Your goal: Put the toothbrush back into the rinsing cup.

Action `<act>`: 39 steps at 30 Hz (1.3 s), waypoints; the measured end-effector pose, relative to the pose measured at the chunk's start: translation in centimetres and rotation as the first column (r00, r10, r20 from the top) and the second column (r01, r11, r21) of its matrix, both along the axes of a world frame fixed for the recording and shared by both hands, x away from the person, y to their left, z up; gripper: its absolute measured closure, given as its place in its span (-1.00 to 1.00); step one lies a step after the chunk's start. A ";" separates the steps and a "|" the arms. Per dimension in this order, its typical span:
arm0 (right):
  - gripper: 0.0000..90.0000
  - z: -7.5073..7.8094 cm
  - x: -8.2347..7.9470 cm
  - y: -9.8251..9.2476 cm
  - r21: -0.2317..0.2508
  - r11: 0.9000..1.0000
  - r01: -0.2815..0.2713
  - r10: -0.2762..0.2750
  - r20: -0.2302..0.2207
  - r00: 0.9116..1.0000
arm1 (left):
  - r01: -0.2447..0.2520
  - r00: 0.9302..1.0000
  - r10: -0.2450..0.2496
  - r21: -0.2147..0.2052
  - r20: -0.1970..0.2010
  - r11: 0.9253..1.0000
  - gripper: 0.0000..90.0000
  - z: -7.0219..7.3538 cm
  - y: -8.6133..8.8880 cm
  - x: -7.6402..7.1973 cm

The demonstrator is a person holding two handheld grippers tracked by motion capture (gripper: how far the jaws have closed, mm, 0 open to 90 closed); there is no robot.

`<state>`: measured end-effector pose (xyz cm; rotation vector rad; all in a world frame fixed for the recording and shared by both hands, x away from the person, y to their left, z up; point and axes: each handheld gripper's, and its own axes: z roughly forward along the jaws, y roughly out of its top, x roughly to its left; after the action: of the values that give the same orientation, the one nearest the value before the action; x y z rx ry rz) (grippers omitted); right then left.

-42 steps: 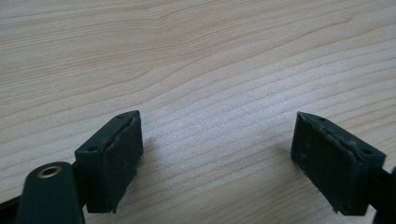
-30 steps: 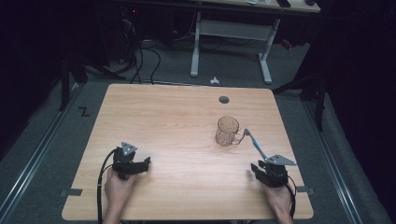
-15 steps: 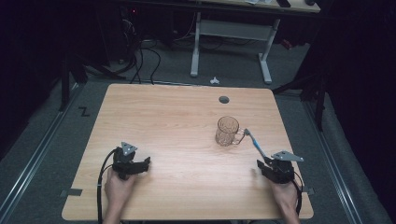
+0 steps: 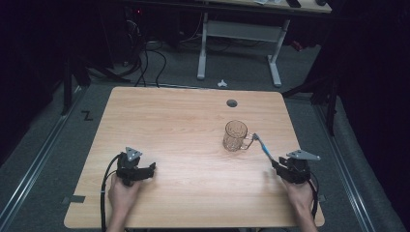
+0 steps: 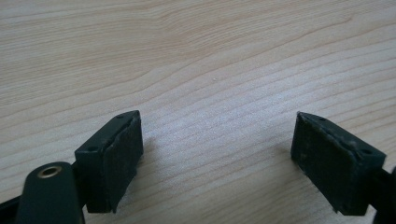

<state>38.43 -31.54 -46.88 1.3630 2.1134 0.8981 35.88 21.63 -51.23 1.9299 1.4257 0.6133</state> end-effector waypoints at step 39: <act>0.54 3.1 8.2 1.8 -0.095 0.994 -0.053 0.039 -0.144 0.989 | 0.000 1.000 0.000 -0.002 0.000 1.000 -0.61 0.0 0.0 0.0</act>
<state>46.59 -29.71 -43.74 1.3690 2.2723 0.7230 35.89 21.66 -51.23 1.9289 1.4257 0.6116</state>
